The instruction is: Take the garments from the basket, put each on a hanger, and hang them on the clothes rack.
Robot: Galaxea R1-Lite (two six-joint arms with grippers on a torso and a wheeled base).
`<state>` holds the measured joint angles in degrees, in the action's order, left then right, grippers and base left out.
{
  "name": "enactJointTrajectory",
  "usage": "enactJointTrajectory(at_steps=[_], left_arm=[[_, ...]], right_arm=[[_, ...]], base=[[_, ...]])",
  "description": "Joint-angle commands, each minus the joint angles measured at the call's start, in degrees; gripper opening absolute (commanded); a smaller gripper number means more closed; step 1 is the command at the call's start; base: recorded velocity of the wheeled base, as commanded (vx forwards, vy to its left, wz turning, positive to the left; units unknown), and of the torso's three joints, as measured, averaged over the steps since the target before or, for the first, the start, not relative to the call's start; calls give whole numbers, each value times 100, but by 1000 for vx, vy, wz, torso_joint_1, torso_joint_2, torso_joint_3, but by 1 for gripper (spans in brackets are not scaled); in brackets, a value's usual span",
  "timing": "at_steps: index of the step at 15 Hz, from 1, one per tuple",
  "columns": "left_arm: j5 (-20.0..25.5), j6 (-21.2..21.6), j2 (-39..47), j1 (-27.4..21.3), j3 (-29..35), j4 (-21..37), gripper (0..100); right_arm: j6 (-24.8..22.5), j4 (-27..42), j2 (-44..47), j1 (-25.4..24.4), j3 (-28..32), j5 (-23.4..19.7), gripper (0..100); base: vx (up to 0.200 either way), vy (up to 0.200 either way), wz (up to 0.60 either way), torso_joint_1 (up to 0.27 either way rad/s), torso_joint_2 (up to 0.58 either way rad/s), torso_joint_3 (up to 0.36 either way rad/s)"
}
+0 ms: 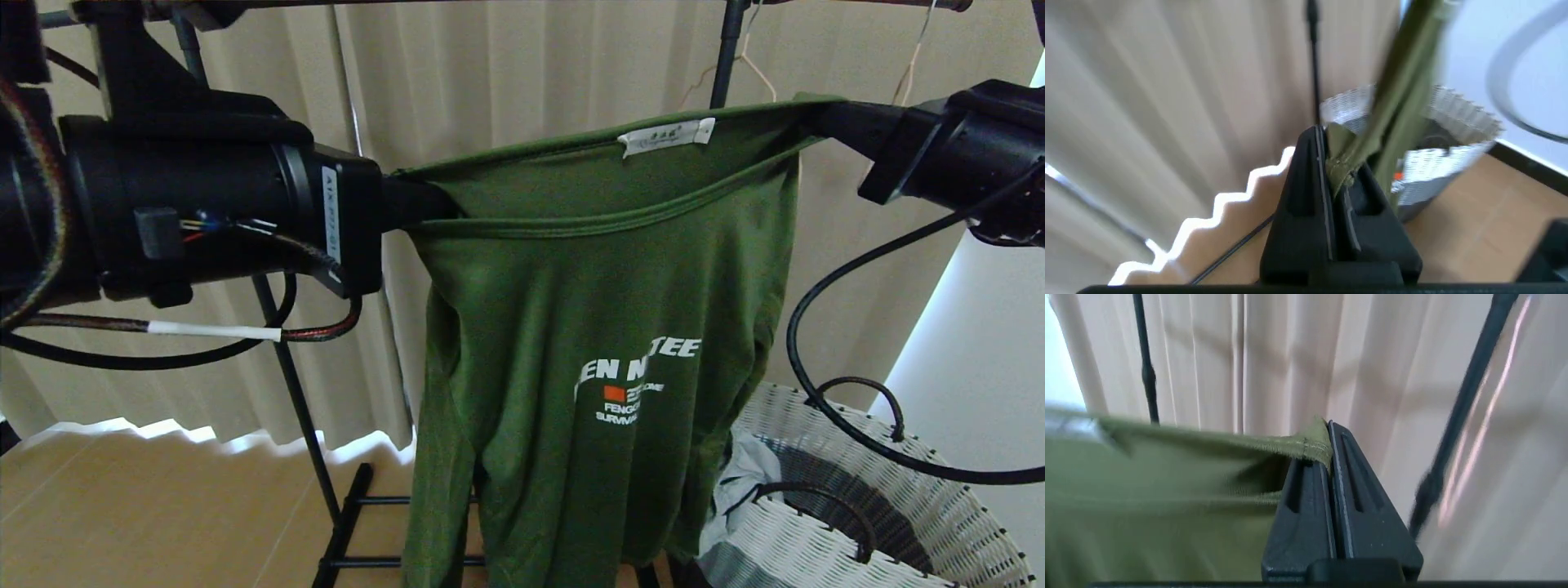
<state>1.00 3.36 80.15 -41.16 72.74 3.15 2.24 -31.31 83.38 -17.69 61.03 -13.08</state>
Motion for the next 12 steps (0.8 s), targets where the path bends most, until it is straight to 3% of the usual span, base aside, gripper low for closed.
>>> enactJointTrajectory(at_steps=[1,5,8,11,12], left_arm=[[-3,15,-307,-270,-146,-7,0],[-12,226,-580,-543,-392,-16,0],[-30,226,-536,-525,-410,-42,0],[-399,261,-114,-226,-375,-684,0],[-821,542,176,-50,-375,-1123,0]], right_arm=[[92,2,319,-7,199,-2,0],[83,63,301,-7,190,16,0],[83,397,90,-7,199,332,0],[75,1162,-481,2,269,526,0],[66,1434,-771,11,269,535,0]], base=[[0,0,0,0,0,0],[0,0,0,0,0,0],[0,0,0,0,0,0],[0,0,0,0,0,0],[0,0,0,0,0,0]])
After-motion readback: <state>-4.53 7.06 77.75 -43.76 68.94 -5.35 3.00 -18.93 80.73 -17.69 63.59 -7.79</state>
